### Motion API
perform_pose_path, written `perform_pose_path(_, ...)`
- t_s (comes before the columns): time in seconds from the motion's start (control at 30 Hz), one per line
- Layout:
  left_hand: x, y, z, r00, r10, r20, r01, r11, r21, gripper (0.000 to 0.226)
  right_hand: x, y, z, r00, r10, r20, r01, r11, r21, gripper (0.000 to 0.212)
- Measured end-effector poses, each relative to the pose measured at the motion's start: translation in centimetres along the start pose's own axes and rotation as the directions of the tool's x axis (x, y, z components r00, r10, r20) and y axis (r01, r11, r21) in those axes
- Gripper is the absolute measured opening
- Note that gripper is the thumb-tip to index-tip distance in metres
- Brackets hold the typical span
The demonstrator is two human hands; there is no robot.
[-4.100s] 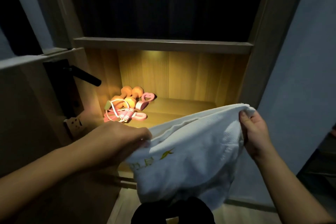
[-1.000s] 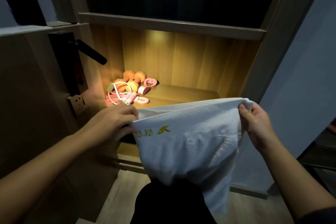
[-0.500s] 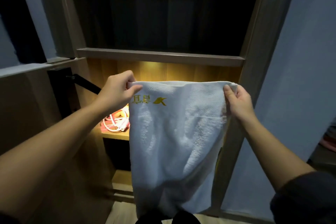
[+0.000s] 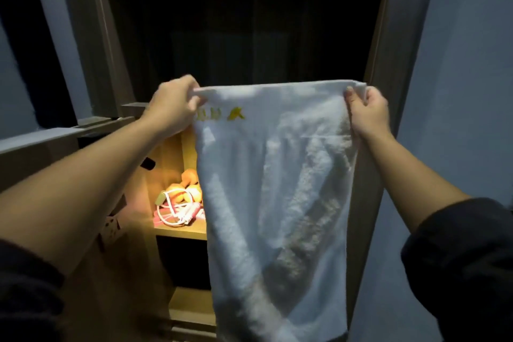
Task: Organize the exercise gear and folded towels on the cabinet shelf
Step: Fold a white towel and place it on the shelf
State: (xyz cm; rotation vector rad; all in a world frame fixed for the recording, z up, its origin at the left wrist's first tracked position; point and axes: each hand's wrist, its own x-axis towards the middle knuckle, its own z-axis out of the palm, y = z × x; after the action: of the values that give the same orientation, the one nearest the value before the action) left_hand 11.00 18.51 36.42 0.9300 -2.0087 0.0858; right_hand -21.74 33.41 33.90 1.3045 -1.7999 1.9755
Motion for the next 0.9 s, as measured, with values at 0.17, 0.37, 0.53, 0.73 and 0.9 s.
perform_pose_path(0.17,-1.3,0.3,2.1,0.983,-0.116,0.145,0.110,0.993,0.051,0.011,-1.1,1.0,0.4,0.959,0.169,0.227,-0.089,0.942,-0.325,0.035)
perform_pose_path(0.37,-0.3,-0.5,1.1,0.982,-0.171,-0.074,0.141,0.940,-0.311,0.017,-1.5,0.0,-0.1,0.992,0.066,0.108,-0.065,0.998,-0.015,0.031)
perform_pose_path(0.53,-2.6,-1.5,4.5,0.904,-0.407,0.130,0.415,0.760,-0.500,0.019,-2.4,1.3,1.2,0.916,0.193,0.352,-0.043,0.919,-0.392,0.024)
perform_pose_path(0.73,-2.7,-3.1,5.1,0.874,-0.485,0.023,0.428,0.747,-0.508,0.008,-3.0,2.8,1.9,0.960,0.163,0.227,-0.103,0.961,-0.255,0.019)
perform_pose_path(0.9,-0.7,-0.5,3.3,0.938,-0.342,-0.061,0.185,0.640,-0.745,0.025,-1.0,0.7,2.6,0.995,0.091,0.043,-0.088,0.995,-0.056,0.025)
